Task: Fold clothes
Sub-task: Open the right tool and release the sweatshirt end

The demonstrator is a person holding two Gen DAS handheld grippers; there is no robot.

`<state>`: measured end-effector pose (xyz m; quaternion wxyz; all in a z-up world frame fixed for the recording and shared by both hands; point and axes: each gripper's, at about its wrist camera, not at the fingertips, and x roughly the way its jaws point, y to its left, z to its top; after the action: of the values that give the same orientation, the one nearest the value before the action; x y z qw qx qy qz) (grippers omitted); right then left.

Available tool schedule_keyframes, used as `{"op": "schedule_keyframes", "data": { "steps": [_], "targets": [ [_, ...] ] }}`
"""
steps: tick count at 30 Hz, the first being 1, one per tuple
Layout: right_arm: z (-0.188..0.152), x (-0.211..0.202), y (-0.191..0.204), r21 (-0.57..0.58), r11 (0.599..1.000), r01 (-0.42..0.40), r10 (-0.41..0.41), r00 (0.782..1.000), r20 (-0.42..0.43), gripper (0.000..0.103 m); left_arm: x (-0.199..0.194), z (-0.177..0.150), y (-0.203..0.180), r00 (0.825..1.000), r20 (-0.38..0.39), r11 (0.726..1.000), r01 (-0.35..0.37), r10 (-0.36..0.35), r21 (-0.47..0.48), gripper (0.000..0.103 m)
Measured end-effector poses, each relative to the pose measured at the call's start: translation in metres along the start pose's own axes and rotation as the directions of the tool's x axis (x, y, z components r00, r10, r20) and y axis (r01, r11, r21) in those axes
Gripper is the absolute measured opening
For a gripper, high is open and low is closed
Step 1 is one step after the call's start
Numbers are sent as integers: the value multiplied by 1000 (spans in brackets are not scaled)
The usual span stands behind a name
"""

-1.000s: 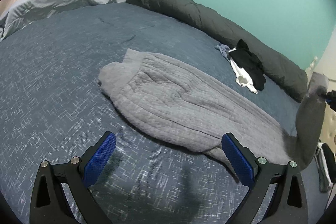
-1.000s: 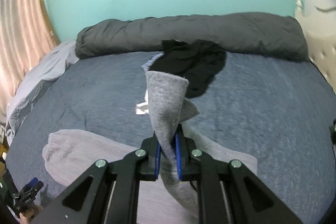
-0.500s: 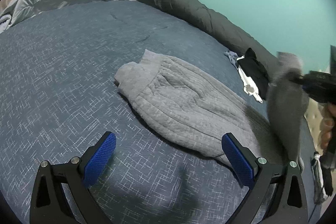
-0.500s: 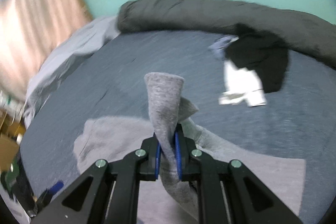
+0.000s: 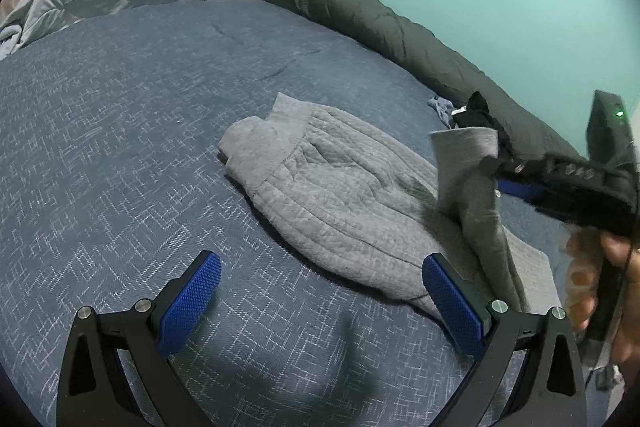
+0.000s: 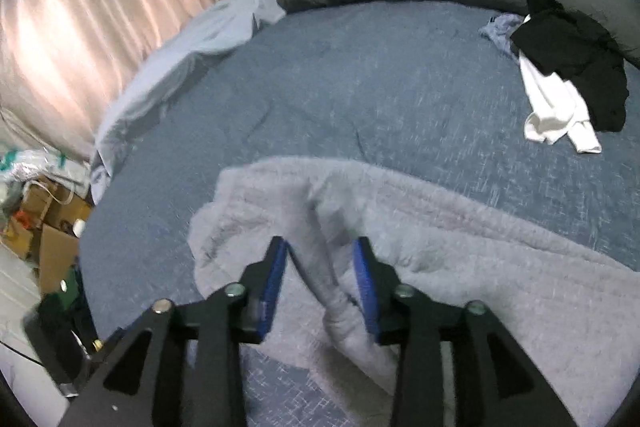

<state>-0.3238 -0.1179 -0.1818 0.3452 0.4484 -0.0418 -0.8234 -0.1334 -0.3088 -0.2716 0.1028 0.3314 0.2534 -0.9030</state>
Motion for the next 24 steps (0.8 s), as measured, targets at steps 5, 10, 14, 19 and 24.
{"op": "schedule_keyframes", "data": {
  "steps": [5, 10, 14, 19, 24],
  "targets": [
    [-2, -46, -20, 14, 1000, -7, 6, 997, 73, 53, 0, -1, -4, 1000, 1, 1000, 0, 0, 9, 103],
    [-29, -98, -107, 137, 983, 122, -133, 988, 80, 53, 1, -2, -7, 1000, -3, 1000, 1, -1, 17, 103],
    [-62, -138, -197, 301, 920, 251, -277, 960, 44, 54, 2, -3, -11, 1000, -6, 1000, 4, -4, 25, 103],
    [-105, -163, -265, 433, 849, 302, -325, 945, -21, 57, 5, -4, -17, 1000, -11, 999, 1, -1, 42, 103],
    [-123, -147, -283, 489, 851, 191, -195, 980, -42, 61, 9, -6, -26, 1000, -16, 998, -1, 2, 61, 103]
  ]
}}
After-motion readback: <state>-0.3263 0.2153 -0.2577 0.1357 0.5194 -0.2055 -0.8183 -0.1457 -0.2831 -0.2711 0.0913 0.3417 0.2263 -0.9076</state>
